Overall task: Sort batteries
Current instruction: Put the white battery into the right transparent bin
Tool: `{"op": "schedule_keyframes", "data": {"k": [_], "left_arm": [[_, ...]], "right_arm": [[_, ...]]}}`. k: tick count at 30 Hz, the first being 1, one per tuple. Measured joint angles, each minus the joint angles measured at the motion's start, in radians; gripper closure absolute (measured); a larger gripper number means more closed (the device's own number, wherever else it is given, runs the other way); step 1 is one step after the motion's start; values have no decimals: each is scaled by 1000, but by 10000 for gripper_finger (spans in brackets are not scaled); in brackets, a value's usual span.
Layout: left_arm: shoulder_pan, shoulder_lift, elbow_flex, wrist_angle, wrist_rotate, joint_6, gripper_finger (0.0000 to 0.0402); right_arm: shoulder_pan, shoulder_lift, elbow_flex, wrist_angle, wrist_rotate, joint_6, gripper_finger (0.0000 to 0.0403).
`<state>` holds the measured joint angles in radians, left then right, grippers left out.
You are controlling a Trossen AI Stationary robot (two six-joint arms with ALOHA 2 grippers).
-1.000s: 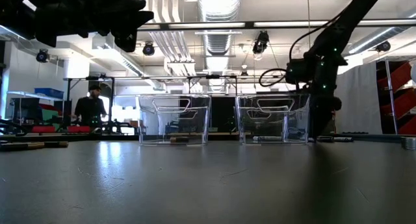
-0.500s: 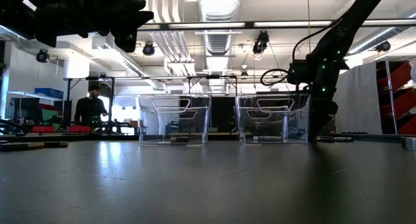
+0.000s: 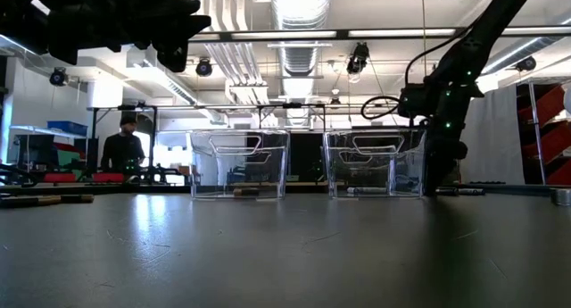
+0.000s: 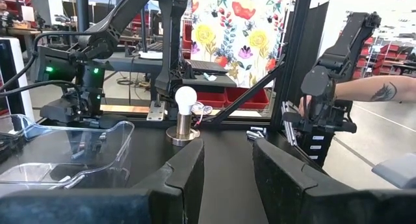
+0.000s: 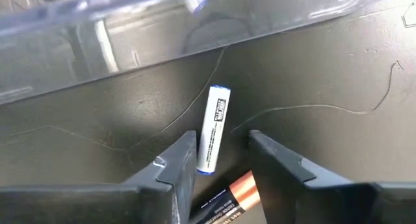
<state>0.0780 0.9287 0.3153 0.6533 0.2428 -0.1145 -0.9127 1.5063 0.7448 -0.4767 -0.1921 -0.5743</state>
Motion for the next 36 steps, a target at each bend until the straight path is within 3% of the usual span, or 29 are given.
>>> {"op": "schedule_keyframes", "data": {"k": [20, 36], "left_arm": [[0, 0, 0, 2, 0, 0, 290], [0, 0, 0, 5, 0, 0, 290]], "right_arm": [[0, 0, -4, -15, -1, 11, 377], [0, -4, 50, -27, 5, 52, 378]]}}
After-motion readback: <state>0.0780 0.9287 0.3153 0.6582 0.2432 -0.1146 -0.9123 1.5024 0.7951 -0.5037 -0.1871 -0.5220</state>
